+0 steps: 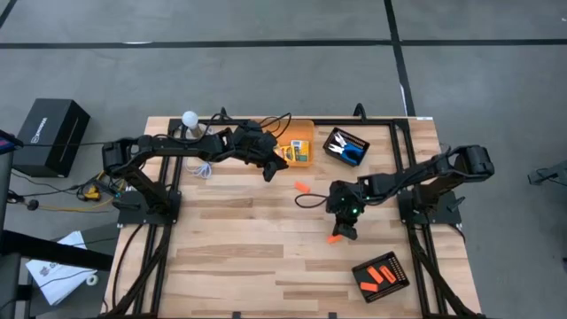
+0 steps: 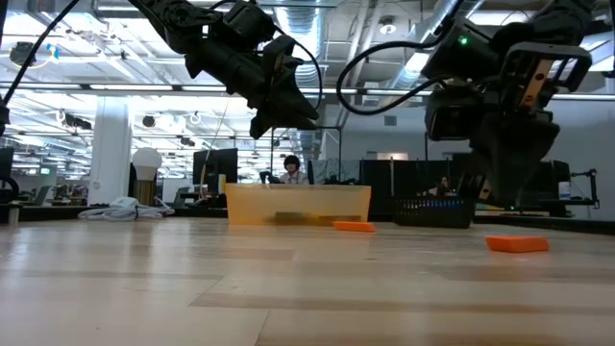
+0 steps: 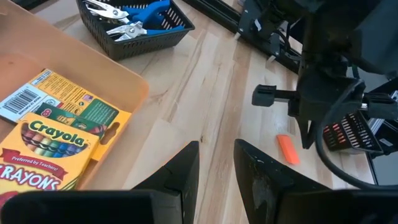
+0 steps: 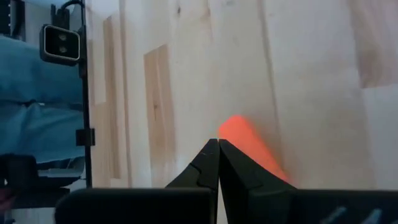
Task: Pick & Place School Supplies
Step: Put the orange eraser into the bottom black bin
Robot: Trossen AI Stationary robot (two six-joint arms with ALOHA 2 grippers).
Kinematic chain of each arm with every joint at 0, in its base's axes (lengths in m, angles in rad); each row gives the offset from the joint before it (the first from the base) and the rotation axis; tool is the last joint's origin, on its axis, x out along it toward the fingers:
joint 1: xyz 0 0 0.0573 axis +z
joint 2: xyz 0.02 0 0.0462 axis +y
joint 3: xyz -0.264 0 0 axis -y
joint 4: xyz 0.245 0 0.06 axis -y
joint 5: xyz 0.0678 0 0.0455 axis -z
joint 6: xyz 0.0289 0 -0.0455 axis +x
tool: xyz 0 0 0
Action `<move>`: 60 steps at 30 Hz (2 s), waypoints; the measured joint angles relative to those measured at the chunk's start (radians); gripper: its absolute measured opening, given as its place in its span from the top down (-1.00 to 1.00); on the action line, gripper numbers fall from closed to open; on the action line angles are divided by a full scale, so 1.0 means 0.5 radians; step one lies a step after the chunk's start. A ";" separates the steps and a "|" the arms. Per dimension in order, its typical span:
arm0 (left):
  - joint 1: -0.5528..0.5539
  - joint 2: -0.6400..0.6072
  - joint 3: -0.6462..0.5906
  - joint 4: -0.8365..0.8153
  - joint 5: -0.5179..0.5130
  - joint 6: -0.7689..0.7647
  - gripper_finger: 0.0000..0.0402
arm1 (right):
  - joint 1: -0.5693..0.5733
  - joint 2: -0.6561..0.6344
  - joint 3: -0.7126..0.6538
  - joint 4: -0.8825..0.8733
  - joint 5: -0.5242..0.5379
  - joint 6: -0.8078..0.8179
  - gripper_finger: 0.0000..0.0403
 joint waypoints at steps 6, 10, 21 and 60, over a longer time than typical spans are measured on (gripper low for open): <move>0.000 0.000 0.000 0.000 0.000 0.001 0.53 | 0.040 0.031 0.000 -0.001 0.029 0.035 1.00; 0.000 0.000 0.000 0.000 0.001 0.001 0.53 | 0.027 0.099 0.003 0.042 0.037 0.042 1.00; 0.000 0.000 0.000 -0.001 0.003 0.003 0.53 | 0.026 0.263 0.000 0.195 -0.011 0.059 1.00; 0.000 0.000 0.000 -0.002 0.006 0.012 0.53 | -0.102 0.315 0.001 0.194 -0.240 -0.085 1.00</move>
